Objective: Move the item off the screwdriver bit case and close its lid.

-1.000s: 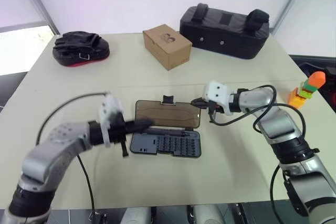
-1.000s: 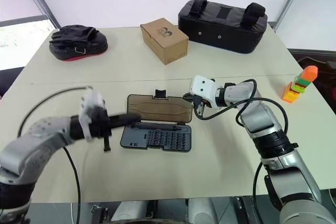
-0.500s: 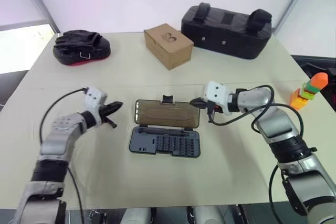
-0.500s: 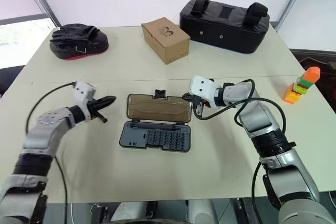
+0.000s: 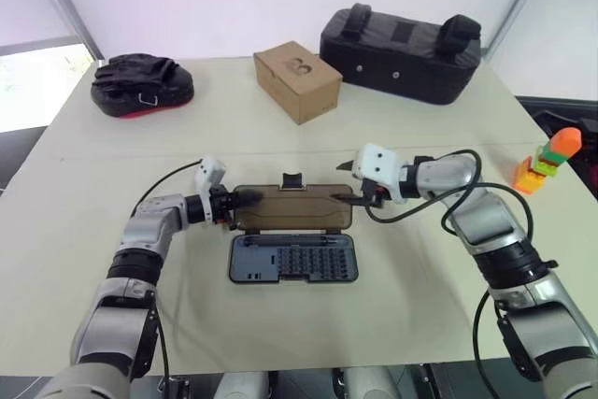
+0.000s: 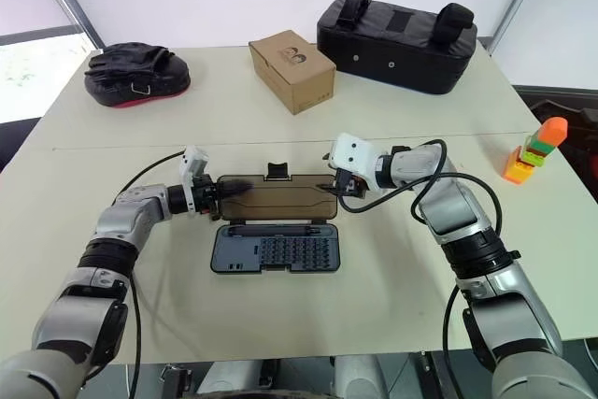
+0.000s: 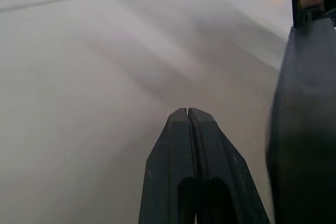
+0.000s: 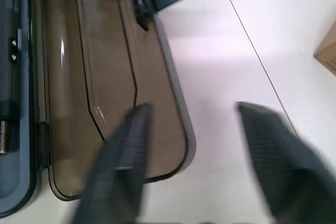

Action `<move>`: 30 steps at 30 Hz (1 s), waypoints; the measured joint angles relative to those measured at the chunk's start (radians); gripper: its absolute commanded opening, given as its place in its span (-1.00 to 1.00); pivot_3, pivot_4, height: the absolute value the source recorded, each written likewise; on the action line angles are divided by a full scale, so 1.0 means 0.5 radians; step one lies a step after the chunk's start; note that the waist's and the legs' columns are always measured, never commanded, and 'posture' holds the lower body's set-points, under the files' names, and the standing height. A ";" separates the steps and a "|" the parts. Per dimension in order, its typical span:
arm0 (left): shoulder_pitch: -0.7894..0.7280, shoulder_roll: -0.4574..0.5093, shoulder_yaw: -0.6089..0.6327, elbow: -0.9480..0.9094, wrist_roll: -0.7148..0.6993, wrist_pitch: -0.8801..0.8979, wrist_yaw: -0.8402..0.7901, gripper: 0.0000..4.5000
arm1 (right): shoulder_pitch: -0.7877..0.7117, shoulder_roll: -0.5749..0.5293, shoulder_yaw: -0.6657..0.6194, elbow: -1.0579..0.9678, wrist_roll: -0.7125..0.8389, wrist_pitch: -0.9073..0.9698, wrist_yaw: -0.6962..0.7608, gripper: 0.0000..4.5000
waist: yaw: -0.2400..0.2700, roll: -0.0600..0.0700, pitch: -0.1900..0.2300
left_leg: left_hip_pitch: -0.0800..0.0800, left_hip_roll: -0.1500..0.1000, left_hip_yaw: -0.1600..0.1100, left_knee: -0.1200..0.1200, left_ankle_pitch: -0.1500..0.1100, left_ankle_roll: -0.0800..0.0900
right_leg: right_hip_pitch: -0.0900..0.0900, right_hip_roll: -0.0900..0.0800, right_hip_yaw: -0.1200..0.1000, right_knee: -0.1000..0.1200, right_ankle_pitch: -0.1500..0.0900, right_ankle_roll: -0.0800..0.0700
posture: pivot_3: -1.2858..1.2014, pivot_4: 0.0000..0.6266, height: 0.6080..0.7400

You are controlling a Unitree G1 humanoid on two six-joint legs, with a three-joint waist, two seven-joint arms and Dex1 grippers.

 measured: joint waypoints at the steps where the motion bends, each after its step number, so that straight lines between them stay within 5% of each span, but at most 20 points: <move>1: -0.006 0.000 0.000 0.010 0.003 -0.001 -0.008 -1.00 | 0.000 -0.019 0.000 -0.035 0.000 0.016 0.002 0.98 | 0.000 0.000 0.000 | 0.000 0.000 0.000 0.000 0.000 0.000 | 0.000 0.000 0.000 0.000 0.000 0.000 | 0.03 -0.52 1.00; 4: -0.014 0.001 0.002 0.032 0.006 -0.025 -0.020 -1.00 | 0.001 -0.093 -0.059 -0.221 0.141 0.281 0.076 0.98 | 0.000 0.000 0.001 | -0.001 0.000 0.000 0.000 0.000 0.000 | -0.001 0.000 0.000 0.000 0.000 0.000 | 0.03 -0.52 1.00; 10: -0.094 0.002 0.059 0.021 -0.039 -0.002 -0.073 -1.00 | -0.149 -0.181 -0.752 -0.603 1.032 1.206 0.195 0.98 | 0.005 -0.005 0.005 | -0.003 0.001 -0.004 0.000 0.000 0.000 | -0.001 -0.002 -0.001 0.000 0.000 0.000 | 0.03 -0.52 1.00; 16: -0.120 0.070 0.024 -0.389 -0.150 0.251 -0.265 -1.00 | -0.152 -0.188 -1.120 -0.538 1.442 1.548 0.027 0.98 | 0.000 -0.005 0.005 | -0.011 0.000 -0.002 0.000 -0.001 0.001 | -0.008 -0.005 0.001 -0.003 0.000 0.000 | 0.03 -0.52 1.00; 23: 0.318 0.362 -0.327 -1.314 -0.288 0.659 -0.561 -1.00 | -0.105 -0.222 -1.131 -0.476 1.513 1.555 -0.129 0.98 | -0.006 -0.001 0.004 | -0.026 0.001 0.000 -0.002 -0.001 0.000 | -0.027 -0.005 0.008 0.002 0.000 -0.001 | 0.03 -0.52 1.00; 30: 0.379 0.412 -0.331 -1.381 -0.333 0.716 -0.499 -1.00 | -0.030 -0.289 -0.951 -0.539 1.492 1.473 -0.180 0.88 | 0.009 -0.001 0.006 | -0.026 0.001 0.000 0.006 0.000 0.000 | -0.023 -0.002 0.004 0.002 0.000 -0.001 | 0.03 -0.52 1.00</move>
